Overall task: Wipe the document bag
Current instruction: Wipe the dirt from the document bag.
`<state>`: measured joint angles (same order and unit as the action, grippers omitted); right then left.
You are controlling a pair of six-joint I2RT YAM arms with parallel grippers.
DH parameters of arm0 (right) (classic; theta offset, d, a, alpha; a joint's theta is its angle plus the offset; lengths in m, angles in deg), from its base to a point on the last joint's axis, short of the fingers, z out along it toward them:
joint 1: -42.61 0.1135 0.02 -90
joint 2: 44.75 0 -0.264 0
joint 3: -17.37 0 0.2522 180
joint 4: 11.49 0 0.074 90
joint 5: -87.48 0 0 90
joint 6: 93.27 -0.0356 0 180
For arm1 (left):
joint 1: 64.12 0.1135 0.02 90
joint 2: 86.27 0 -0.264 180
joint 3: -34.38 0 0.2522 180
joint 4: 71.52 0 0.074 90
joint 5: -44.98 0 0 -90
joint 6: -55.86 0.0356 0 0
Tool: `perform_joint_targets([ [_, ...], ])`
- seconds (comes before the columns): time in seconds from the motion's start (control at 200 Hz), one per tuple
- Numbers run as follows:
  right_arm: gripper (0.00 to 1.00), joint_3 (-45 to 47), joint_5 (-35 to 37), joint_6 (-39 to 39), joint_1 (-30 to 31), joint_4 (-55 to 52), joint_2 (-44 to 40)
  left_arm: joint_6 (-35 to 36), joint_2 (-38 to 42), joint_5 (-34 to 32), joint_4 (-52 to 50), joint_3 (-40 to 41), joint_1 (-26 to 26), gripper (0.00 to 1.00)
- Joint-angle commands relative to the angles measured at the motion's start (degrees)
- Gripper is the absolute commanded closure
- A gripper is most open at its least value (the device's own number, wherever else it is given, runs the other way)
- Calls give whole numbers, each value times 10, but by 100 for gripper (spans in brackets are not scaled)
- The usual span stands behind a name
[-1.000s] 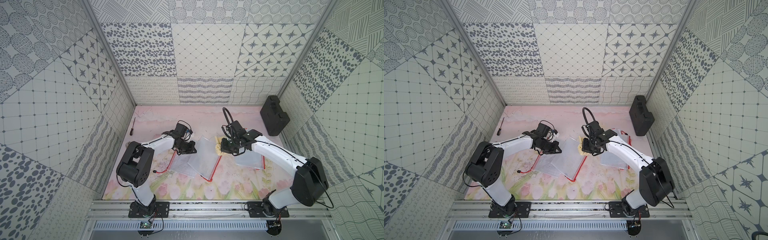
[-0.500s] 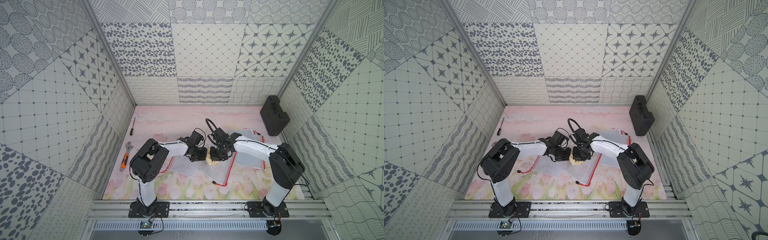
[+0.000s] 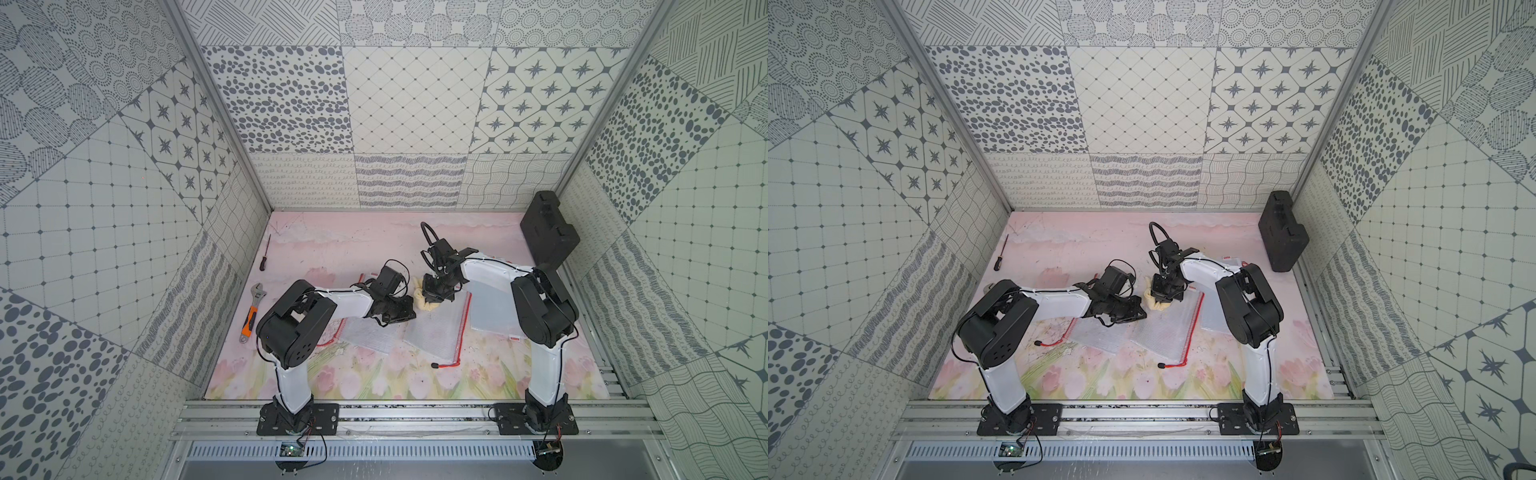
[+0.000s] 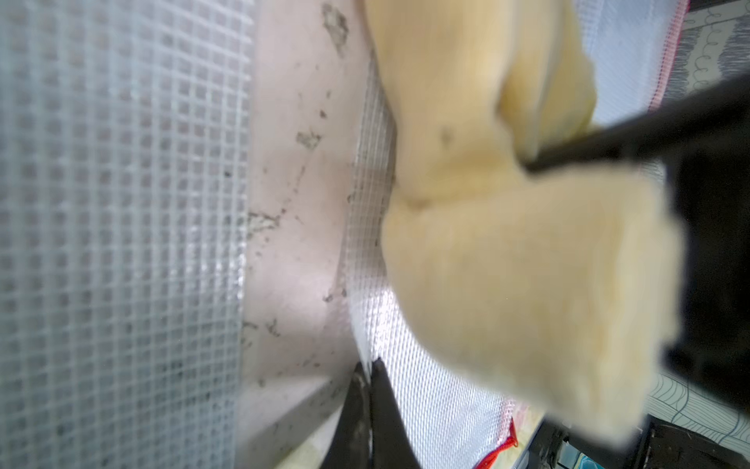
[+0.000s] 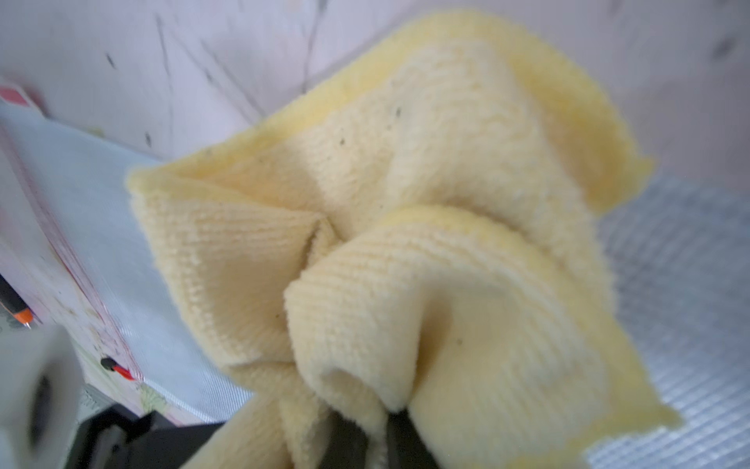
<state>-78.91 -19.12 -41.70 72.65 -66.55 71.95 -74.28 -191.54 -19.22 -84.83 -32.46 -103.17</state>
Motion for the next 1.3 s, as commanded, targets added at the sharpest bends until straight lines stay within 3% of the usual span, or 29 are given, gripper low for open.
perform_joint_targets([
  [0.0,100,-56,82,34,-7,-34,60,-2,-10,-25,-59,18,-6,100],
  [0.13,100,-70,84,31,16,-49,51,1,-13,-27,-62,15,-5,100],
  [0.425,100,35,46,-15,84,6,-16,14,-21,-27,-81,2,-6,100],
  [0.946,100,-144,108,18,-21,-59,121,21,-8,-42,-97,11,-6,100],
  [1.296,100,47,83,12,52,-25,-41,15,-28,-66,-125,-15,-5,100],
])
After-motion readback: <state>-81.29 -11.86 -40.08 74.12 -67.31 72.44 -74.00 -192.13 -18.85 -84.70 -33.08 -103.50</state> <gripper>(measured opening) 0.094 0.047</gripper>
